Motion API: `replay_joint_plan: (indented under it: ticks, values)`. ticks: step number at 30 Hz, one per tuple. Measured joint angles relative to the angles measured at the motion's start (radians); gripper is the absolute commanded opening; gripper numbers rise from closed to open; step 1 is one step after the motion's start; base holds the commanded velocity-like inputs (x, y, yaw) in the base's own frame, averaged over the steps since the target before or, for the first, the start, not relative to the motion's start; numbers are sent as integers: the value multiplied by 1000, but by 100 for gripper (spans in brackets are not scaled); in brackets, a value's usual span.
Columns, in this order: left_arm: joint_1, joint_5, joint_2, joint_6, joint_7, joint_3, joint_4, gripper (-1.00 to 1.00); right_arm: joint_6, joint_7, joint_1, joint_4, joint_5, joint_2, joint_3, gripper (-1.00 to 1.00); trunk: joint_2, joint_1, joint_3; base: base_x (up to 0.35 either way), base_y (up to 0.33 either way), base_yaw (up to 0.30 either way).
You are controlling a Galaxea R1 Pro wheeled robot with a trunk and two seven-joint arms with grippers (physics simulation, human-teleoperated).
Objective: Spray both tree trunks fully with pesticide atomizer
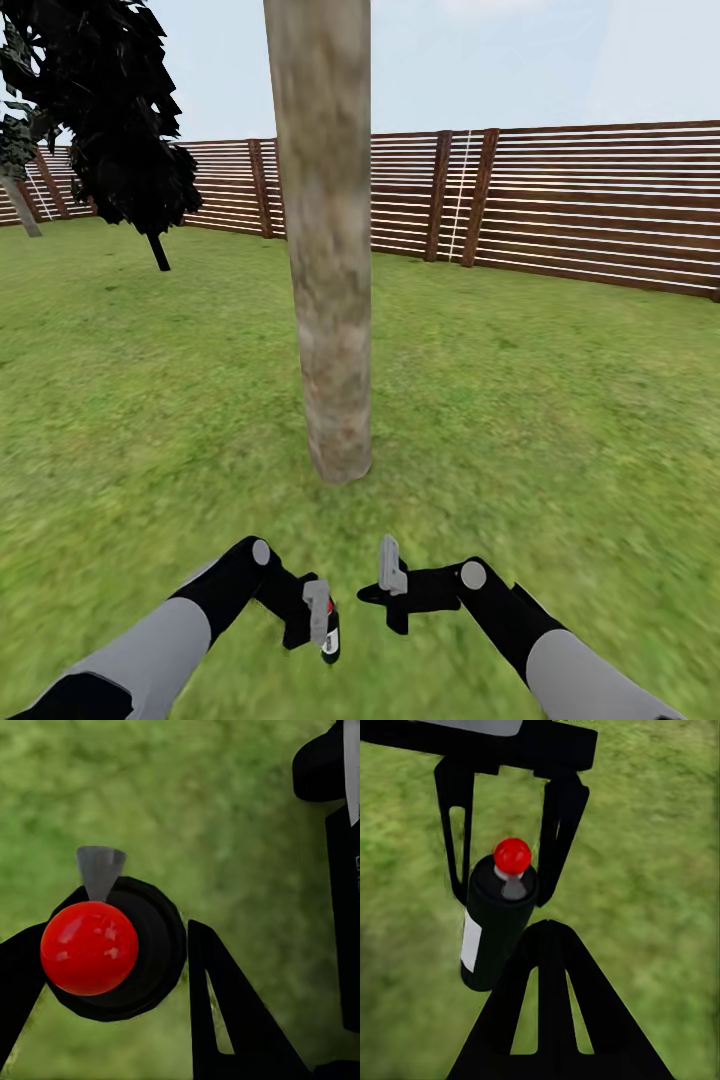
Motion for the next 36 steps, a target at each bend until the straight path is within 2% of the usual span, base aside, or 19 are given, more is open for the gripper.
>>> replay_joint_plan:
  ticks: [7,14,21,28,36]
  values:
    - [0,1,-3,4,9,2,-38,-100,0,0,0,1,1,-1,0,-100,0,0,0,0,0,0]
    - [0,1,-32,3,10,1,-41,-100,0,0,0,2,1,-1,-1,-100,0,0,0,0,0,0]
    - [0,2,-38,3,8,2,-41,-100,0,0,0,2,1,-3,-2,-100,0,0,0,0,0,0]
    - [-1,3,-55,3,8,0,-42,-100,0,0,0,3,1,-6,-2,-100,0,0,0,0,0,0]
    - [0,9,-59,3,8,2,-42,-100,0,0,0,4,1,-6,-2,-100,0,0,0,0,0,0]
